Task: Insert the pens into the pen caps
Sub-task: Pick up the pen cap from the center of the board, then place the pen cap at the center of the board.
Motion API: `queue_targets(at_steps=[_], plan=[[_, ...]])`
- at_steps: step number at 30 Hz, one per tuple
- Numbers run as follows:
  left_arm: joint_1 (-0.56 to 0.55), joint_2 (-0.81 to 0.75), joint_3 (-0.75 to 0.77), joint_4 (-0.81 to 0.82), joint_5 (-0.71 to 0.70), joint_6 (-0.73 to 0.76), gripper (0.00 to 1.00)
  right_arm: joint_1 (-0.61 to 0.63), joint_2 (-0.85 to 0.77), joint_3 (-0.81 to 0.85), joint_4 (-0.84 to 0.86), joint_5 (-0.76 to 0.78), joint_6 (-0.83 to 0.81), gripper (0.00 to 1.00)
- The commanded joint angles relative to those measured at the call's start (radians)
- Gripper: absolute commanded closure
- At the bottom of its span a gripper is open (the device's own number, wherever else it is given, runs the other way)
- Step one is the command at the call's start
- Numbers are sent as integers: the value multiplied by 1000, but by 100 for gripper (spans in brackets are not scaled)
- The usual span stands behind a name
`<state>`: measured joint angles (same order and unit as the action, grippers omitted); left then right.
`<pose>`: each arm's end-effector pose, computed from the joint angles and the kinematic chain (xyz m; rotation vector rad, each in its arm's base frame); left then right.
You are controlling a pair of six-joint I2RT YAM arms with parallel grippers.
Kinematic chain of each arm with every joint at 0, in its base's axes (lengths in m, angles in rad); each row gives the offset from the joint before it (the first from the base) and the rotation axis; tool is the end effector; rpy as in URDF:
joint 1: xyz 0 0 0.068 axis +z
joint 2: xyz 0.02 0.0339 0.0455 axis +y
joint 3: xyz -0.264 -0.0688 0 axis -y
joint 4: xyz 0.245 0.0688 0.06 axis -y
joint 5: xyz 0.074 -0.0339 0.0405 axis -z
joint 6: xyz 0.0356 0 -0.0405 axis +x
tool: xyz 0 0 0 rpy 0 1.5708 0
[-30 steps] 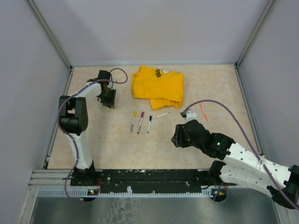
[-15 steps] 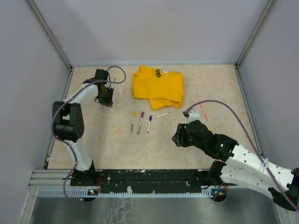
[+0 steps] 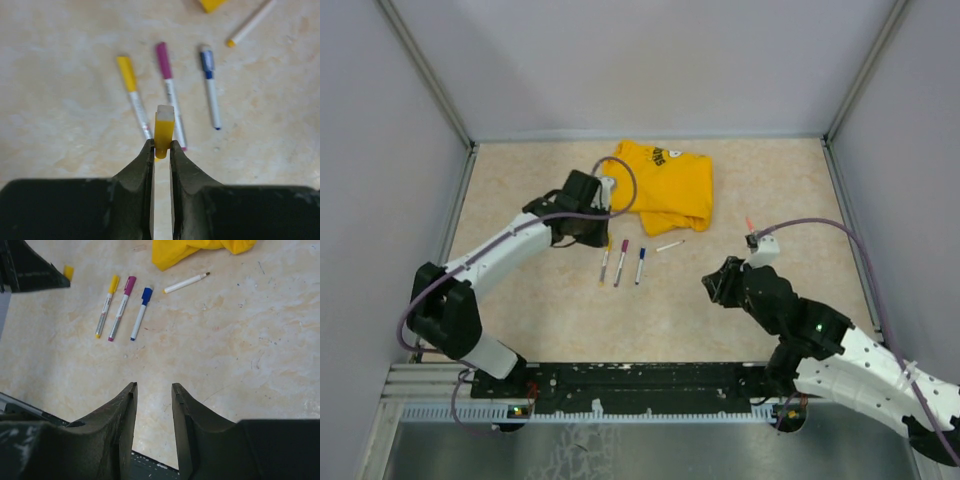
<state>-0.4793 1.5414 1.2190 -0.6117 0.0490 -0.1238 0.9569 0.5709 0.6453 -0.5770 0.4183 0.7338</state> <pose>0.2909 -0.1532 0.2686 0.4676 2.4871 -0.3069 0.0873 0.0988 0.2829 0.0278 2.0848 0.6241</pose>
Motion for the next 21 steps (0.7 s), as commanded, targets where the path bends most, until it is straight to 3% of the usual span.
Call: queue_targets(at_steps=[1,5,9,17,21], plan=[[-181,-19,-41,63,-53,-192,94,-7,-65,-36,41,134,82,66],[-398,48,-23,104,-114,-304,94,-7,-113,-63,27,168,122,67],[-511,158,20,112,-150,-364,94,-7,-116,-60,13,175,126,68],[-562,253,22,113,-189,-412,90,-7,-112,-64,1,172,133,68],[-565,271,9,118,-201,-410,83,-7,-111,-73,14,164,136,68]])
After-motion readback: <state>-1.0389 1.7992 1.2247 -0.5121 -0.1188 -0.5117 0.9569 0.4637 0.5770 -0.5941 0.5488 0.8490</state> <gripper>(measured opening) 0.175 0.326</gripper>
